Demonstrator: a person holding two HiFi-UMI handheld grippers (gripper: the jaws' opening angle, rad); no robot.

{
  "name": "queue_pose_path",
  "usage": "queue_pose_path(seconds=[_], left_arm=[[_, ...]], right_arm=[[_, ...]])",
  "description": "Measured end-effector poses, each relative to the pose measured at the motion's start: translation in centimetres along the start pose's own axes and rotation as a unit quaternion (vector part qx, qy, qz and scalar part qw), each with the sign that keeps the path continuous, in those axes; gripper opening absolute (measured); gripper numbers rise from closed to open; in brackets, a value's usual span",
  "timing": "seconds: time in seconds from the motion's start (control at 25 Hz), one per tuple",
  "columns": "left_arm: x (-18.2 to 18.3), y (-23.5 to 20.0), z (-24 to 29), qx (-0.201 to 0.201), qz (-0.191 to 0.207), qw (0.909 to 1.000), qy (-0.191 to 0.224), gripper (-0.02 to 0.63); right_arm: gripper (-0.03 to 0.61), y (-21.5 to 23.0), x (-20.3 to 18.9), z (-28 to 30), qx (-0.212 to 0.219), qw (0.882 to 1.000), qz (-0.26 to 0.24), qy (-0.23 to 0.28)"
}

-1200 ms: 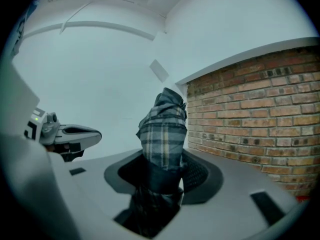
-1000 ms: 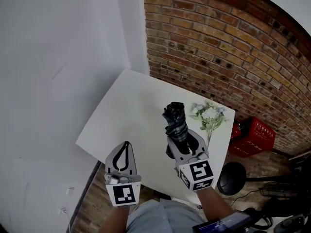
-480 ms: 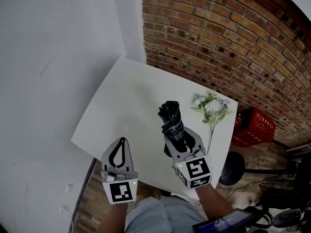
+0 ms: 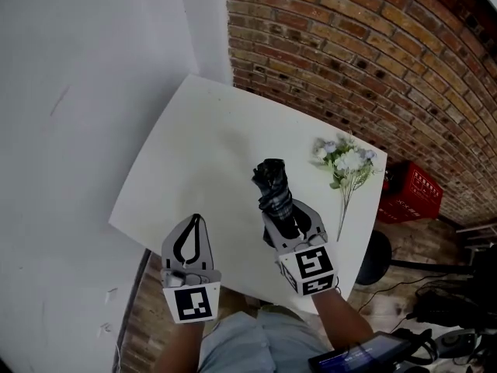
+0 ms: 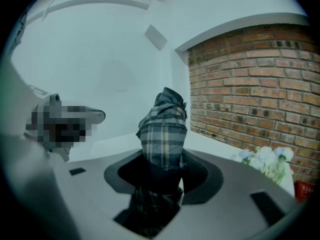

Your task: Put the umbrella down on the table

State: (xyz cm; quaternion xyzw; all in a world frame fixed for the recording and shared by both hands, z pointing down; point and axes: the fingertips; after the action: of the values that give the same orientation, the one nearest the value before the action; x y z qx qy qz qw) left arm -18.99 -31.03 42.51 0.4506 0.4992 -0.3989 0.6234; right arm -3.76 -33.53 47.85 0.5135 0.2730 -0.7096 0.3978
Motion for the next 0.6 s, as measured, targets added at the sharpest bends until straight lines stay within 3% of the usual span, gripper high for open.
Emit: queue_pose_path(seconds=[0.6], left_arm=[[-3.3, -0.3, 2.1, -0.019, -0.005, 0.9995, -0.026, 0.008]], right_arm=[[0.196, 0.3, -5.0, 2.6, -0.003, 0.998, 0.007, -0.062]])
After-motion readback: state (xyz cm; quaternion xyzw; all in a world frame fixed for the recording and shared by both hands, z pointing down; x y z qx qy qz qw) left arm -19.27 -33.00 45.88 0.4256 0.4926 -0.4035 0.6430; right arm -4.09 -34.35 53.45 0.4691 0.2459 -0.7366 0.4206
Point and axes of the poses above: the fingertips, and each gripper's own axes: z forward along the fingers, y to its right, x out of its top, and after that the axes turned 6 degrees about y, right-handed
